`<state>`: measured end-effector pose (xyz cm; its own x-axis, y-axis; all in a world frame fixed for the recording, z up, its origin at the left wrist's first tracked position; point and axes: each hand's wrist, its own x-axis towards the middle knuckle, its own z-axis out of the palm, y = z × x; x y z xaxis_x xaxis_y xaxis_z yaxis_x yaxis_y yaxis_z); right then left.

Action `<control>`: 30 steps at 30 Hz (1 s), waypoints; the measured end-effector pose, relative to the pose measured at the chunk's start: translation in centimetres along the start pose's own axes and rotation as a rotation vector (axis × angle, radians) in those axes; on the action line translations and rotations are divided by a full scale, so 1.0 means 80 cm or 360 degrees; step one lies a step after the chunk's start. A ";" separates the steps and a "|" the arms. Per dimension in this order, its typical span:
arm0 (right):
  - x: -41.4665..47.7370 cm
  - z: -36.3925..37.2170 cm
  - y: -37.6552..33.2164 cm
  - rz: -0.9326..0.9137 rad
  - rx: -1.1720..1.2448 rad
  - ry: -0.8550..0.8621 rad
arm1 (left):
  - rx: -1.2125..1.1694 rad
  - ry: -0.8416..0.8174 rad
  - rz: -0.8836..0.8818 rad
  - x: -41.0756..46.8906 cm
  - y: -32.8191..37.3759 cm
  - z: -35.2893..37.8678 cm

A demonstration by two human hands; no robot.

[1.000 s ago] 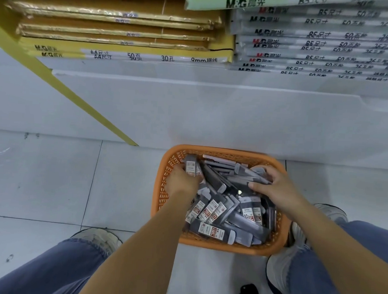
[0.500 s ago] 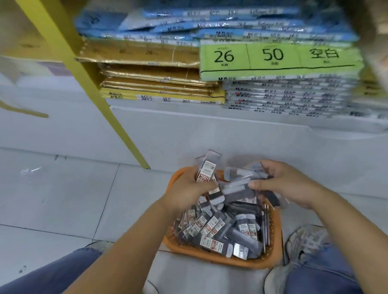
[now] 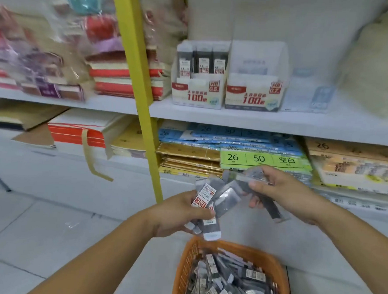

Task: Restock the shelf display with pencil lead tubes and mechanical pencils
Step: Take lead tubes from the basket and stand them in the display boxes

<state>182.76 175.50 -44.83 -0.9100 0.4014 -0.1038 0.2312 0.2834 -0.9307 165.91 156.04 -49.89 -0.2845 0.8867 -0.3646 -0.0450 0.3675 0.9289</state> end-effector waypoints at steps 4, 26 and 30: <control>0.000 -0.020 -0.044 -0.0147 0.0116 0.0117 | -0.0247 0.0198 0.0227 -0.022 0.047 -0.020; 0.046 0.062 -0.075 -0.0113 0.0453 0.0236 | -0.0715 0.0862 0.0658 0.005 0.107 -0.015; 0.050 0.042 -0.077 -0.0166 0.0969 0.0106 | -0.0666 0.0894 0.0680 -0.005 0.107 -0.034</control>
<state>176.54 172.39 -40.68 -0.8891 0.4577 0.0023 -0.1136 -0.2159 -0.9698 163.06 158.08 -41.66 -0.7901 0.6129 0.0100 -0.1459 -0.2039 0.9681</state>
